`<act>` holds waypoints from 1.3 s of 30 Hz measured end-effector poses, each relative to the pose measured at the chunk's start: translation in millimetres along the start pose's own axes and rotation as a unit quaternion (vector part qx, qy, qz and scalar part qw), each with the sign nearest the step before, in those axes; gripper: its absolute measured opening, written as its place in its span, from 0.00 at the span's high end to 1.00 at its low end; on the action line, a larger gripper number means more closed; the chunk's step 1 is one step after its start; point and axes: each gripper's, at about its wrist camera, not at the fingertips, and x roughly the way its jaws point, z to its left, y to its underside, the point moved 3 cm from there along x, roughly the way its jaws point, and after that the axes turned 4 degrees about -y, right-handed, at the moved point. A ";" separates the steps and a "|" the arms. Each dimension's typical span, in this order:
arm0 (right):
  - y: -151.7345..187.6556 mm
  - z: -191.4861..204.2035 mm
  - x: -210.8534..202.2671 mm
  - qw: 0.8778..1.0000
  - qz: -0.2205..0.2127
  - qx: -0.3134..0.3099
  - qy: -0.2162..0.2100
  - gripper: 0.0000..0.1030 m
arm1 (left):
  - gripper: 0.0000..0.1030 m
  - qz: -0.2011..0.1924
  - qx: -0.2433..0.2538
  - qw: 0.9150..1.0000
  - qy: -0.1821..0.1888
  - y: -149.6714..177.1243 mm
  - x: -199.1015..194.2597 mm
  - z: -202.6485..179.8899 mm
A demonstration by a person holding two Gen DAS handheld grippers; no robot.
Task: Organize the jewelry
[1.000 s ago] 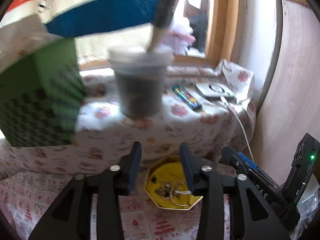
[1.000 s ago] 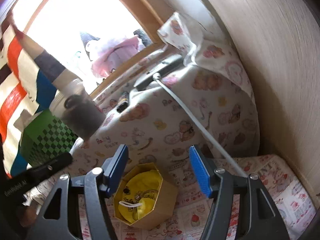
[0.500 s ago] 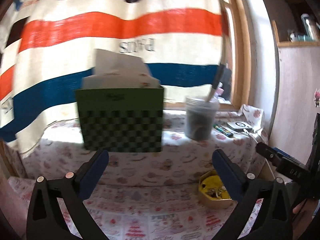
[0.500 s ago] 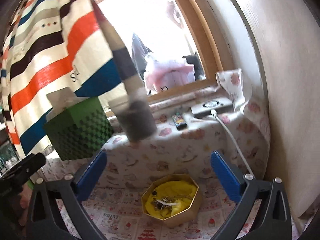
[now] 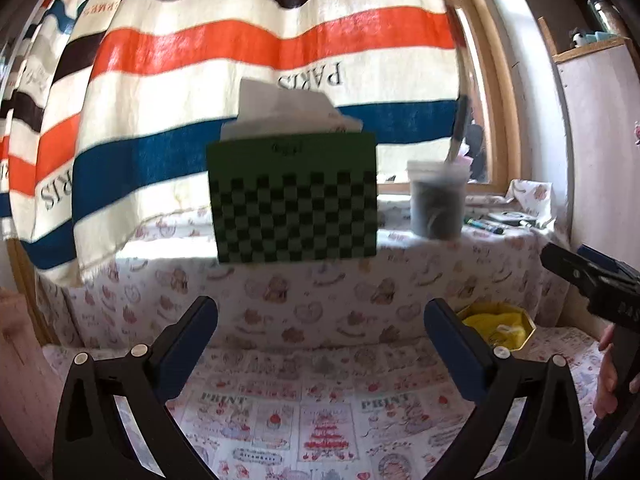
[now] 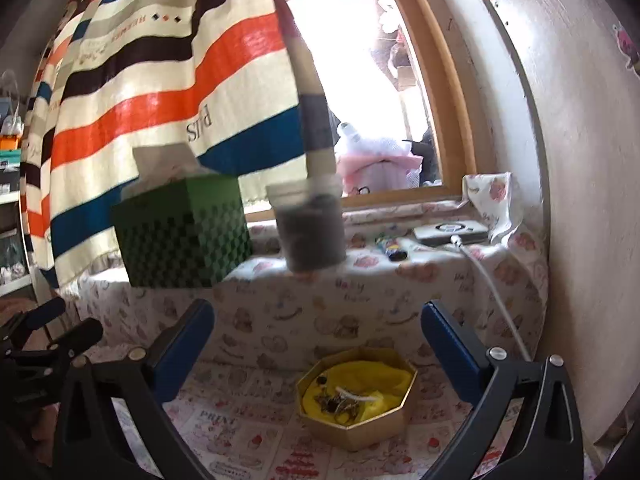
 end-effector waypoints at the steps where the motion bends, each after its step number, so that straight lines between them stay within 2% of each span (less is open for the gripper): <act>1: 5.5 1.7 2.4 1.000 0.007 -0.007 -0.003 0.00 | 0.01 0.003 -0.004 1.000 -0.007 4.4 2.3 1.1; 7: 26.9 3.0 19.2 0.999 0.045 -0.009 -0.012 0.00 | 0.01 0.018 0.017 1.000 -0.010 23.9 12.1 -4.1; 9: 30.7 5.5 21.0 0.999 0.050 -0.015 -0.011 0.00 | 0.01 0.020 0.009 1.000 -0.014 26.0 13.5 -1.1; 12: 35.3 12.8 23.9 0.998 0.056 -0.037 -0.004 0.00 | 0.01 0.028 -0.003 0.999 -0.022 30.0 18.3 4.2; 14: 36.1 16.0 25.0 0.997 0.058 -0.047 0.006 0.00 | 0.01 0.041 -0.016 0.999 -0.015 31.4 23.8 7.5; 18: 38.2 16.0 30.7 0.995 0.073 -0.054 0.033 0.00 | 0.01 0.048 -0.022 0.998 -0.034 31.6 28.9 10.6; 20: 38.9 14.1 30.2 0.995 0.074 -0.051 0.048 0.00 | 0.01 0.046 -0.022 0.998 -0.038 31.3 28.9 10.3; 23: 36.9 12.4 22.8 0.996 0.056 -0.047 0.049 0.00 | 0.01 0.043 -0.028 0.998 -0.034 31.4 27.6 12.7; 29: 36.8 12.7 24.9 0.996 0.062 -0.048 0.047 0.00 | 0.01 0.042 -0.041 0.998 -0.039 30.9 26.0 18.2; 34: 36.9 12.4 26.9 0.996 0.063 -0.050 0.050 0.00 | 0.01 0.045 -0.030 0.997 -0.046 31.5 26.6 14.9; 39: 37.1 11.5 25.3 0.996 0.063 -0.045 0.051 0.00 | 0.01 0.048 -0.022 0.998 -0.036 31.9 27.0 12.1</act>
